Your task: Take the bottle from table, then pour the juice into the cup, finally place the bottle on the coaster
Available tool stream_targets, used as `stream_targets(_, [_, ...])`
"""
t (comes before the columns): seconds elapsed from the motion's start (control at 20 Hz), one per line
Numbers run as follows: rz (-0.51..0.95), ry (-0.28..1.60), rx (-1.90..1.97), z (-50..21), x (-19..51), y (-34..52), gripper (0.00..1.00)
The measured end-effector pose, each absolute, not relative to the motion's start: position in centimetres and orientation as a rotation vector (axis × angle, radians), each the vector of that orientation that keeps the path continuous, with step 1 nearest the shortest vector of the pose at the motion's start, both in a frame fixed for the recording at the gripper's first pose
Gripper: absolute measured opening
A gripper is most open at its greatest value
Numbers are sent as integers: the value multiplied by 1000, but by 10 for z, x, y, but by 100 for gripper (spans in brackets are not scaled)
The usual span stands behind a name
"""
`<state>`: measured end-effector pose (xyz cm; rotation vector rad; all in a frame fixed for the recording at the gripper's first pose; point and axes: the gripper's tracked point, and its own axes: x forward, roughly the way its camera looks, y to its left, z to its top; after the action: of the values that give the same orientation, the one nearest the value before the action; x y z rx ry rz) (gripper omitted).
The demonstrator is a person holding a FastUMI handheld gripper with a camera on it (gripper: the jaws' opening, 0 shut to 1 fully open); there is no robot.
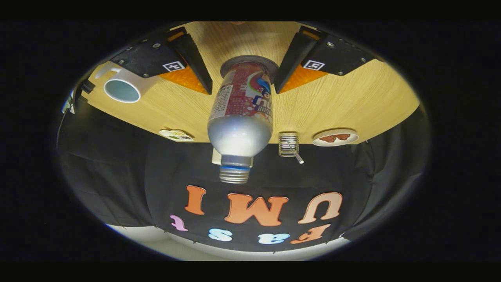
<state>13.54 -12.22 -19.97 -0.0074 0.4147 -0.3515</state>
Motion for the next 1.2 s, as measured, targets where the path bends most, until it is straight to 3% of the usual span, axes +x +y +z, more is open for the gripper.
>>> stream_targets(0.75, [-191,67,34,-49,116,-96,95])
stream_targets(1.2, [-108,-36,30,14,92,-74,95])
